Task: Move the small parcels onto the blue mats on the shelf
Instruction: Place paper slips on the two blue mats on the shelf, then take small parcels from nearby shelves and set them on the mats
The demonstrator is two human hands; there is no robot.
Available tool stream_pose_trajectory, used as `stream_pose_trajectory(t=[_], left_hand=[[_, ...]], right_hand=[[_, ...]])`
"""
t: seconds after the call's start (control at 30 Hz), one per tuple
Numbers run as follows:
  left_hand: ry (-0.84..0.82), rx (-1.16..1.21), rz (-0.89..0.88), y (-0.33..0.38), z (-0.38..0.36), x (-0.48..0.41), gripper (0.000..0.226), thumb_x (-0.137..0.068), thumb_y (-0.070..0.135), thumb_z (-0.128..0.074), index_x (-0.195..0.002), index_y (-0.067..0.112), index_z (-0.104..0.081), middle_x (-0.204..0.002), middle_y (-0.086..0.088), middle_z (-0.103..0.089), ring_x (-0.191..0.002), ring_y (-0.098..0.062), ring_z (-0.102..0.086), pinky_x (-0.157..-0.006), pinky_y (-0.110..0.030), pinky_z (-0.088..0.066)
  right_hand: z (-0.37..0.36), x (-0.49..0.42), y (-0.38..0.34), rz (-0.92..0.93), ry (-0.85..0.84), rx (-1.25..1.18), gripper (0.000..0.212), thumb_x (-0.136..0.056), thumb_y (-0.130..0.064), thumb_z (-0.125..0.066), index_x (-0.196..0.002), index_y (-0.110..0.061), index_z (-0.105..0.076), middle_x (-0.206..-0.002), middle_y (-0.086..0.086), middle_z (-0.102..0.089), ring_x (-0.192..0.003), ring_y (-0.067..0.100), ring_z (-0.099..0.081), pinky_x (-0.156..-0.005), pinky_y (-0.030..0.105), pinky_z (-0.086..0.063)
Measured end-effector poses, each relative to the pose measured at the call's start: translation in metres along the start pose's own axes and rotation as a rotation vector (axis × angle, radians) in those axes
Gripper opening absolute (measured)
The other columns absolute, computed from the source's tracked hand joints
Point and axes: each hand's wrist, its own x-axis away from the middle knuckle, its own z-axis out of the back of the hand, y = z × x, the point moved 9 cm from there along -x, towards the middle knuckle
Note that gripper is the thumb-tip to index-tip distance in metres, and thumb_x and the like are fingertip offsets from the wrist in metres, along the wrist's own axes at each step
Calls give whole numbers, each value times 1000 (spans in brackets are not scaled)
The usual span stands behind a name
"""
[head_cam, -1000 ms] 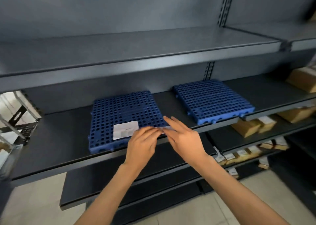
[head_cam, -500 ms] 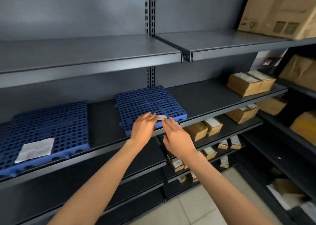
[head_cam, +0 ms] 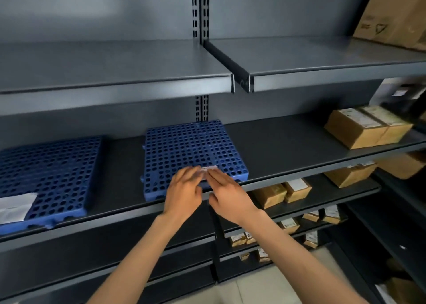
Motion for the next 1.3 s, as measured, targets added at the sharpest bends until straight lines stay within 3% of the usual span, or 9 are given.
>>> stream_pose_trajectory(t=[0.1,0.2,0.37,0.53,0.8,0.87,0.97,1.1,1.3], left_hand=[[152,56,5,17,12,-18,42,-78,-6,-65,-117,7,-70,-123,-8,-64,-117,-31,-55,-95,-48,-48],[199,176,-9,51,3,-45,40,-83,-4,-60,-119,12,-68,-119,-1,-64,-112,-22,-52,-91,-38,-47],[52,394,-111,152,-59,-91,44,-87,0,-56,-128,15,-62,-121,1,-64,-112,-15,-52,-94,-33,-46],[-132,497,-168,246,-132,-123,56,-92,13,-58,-145,25,-43,-136,4,-57,-126,-10,-47,-102,-33,-45],[-162,302,-281,376,-214,-206,59,-94,28,-56,-148,28,-32,-150,4,-41,-139,-13,-31,-109,-37,-37],[-168,230,-277,404,-231,-233,64,-93,31,-58,-149,28,-28,-156,1,-31,-144,-18,-23,-111,-45,-35],[-179,132,-237,438,-252,-271,77,-89,37,-64,-152,30,-19,-161,-2,-15,-147,-27,-10,-111,-56,-31],[-261,65,-158,463,-283,-304,89,-87,47,-66,-154,31,-10,-164,1,9,-149,-26,14,-114,-62,-16],[-239,50,-105,456,-291,-305,75,-92,34,-64,-154,21,-24,-164,1,-7,-150,-22,9,-116,-50,-30]], right_hand=[[18,4,16,26,51,-42,58,-89,-10,-51,-146,-1,-38,-153,14,-38,-146,25,-25,-120,34,-20],[44,17,53,-32,84,-71,55,-91,-15,-51,-145,-5,-41,-152,11,-39,-146,23,-25,-120,34,-18],[99,61,148,-211,144,-66,53,-92,-19,-53,-145,-19,-44,-149,0,-45,-139,15,-37,-119,39,-23],[141,120,251,-412,178,-70,52,-94,-23,-53,-144,-31,-41,-148,-8,-43,-136,9,-37,-110,28,-36],[194,178,416,-547,201,-77,56,-95,-26,-54,-147,-29,-34,-152,-2,-37,-132,19,-45,-104,32,-42],[210,181,454,-549,217,-91,58,-94,-26,-56,-147,-29,-33,-153,-1,-34,-128,21,-49,-101,34,-46],[233,176,498,-505,232,-58,60,-91,-22,-60,-145,-24,-35,-155,4,-32,-136,26,-40,-101,38,-45],[251,163,531,-416,204,-27,71,-85,-17,-65,-147,-27,-31,-155,7,-29,-138,31,-36,-101,45,-47],[238,142,545,-252,98,17,80,-85,-21,-67,-150,-30,-22,-157,5,-23,-142,27,-27,-97,46,-51]])
